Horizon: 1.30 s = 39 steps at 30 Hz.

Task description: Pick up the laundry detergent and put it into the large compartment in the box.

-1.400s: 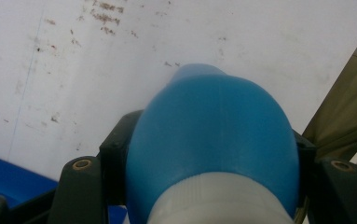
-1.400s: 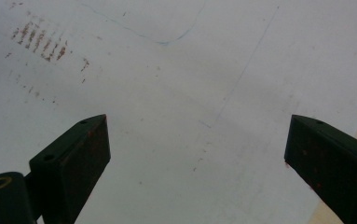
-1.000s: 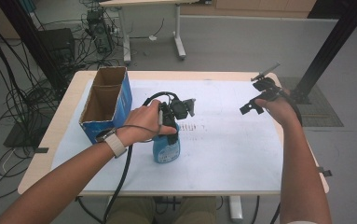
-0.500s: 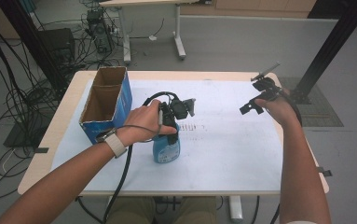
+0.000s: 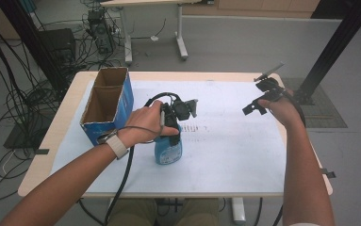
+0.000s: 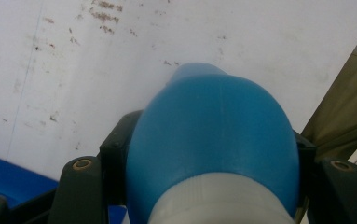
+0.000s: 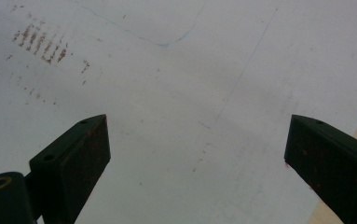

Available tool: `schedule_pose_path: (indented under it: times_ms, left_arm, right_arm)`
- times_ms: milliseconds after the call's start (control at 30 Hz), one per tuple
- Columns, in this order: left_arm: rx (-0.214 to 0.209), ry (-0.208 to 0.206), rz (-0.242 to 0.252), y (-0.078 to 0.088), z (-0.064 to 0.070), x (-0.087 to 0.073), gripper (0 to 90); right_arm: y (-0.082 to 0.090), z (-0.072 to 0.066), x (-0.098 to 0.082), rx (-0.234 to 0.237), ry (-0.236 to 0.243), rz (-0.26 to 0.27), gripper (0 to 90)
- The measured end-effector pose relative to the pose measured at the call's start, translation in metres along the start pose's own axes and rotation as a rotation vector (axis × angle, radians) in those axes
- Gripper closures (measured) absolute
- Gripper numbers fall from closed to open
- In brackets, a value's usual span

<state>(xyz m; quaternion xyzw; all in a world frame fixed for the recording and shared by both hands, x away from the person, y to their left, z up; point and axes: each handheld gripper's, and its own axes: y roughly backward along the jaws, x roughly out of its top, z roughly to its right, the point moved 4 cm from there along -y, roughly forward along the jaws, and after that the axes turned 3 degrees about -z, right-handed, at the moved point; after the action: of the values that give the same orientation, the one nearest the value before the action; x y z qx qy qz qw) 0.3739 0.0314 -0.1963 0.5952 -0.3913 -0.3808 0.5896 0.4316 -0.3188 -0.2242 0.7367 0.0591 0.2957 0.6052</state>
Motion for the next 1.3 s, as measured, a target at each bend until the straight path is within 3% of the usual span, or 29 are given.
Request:
schedule_pose_path:
  times_ms: [1300]
  left_arm:
    - [-0.006, -0.001, 0.009, -0.0002, -0.0017, -0.002, 38.3]
  right_arm:
    - [-0.0012, -0.0001, 0.0008, 0.002, -0.001, -0.007, 6.7]
